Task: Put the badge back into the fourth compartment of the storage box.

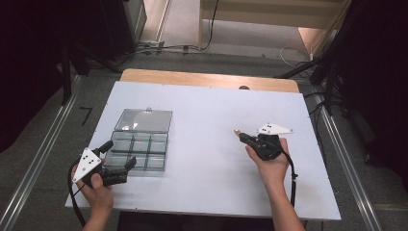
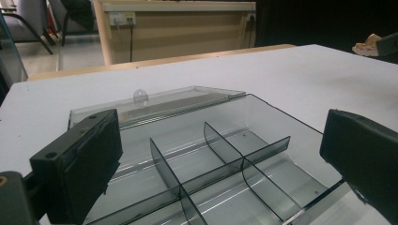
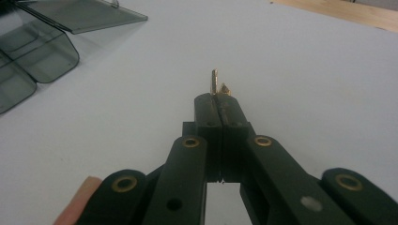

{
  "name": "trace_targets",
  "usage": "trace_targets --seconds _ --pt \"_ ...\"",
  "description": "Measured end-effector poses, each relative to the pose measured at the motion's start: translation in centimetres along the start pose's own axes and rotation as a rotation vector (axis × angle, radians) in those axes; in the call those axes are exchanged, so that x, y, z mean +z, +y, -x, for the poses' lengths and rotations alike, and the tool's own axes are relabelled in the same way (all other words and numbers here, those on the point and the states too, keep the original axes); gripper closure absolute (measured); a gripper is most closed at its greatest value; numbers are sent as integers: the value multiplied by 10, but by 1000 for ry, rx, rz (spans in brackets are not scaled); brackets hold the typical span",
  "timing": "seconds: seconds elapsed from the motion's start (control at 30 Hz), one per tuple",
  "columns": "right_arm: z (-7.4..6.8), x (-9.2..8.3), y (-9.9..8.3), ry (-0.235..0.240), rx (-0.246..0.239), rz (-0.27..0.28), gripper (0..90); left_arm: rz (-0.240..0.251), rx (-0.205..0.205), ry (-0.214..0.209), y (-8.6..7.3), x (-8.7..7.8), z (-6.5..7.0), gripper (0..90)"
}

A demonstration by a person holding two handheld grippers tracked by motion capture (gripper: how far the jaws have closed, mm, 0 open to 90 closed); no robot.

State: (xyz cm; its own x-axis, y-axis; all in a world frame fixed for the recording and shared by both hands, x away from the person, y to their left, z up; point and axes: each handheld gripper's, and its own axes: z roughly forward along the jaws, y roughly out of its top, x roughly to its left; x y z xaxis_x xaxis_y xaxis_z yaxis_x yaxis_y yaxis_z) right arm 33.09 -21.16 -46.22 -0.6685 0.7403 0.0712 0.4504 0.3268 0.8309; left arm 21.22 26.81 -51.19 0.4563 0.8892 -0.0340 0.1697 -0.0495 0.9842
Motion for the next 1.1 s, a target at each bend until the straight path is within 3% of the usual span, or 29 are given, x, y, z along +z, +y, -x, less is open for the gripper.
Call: trace_targets --seconds 0.4,1.1 --pt "-29 18 23 61 -46 19 872 1 0 -2 0 0 0 0" --pt "-66 43 50 127 -111 28 872 5 -4 -6 0 0 -1 0"
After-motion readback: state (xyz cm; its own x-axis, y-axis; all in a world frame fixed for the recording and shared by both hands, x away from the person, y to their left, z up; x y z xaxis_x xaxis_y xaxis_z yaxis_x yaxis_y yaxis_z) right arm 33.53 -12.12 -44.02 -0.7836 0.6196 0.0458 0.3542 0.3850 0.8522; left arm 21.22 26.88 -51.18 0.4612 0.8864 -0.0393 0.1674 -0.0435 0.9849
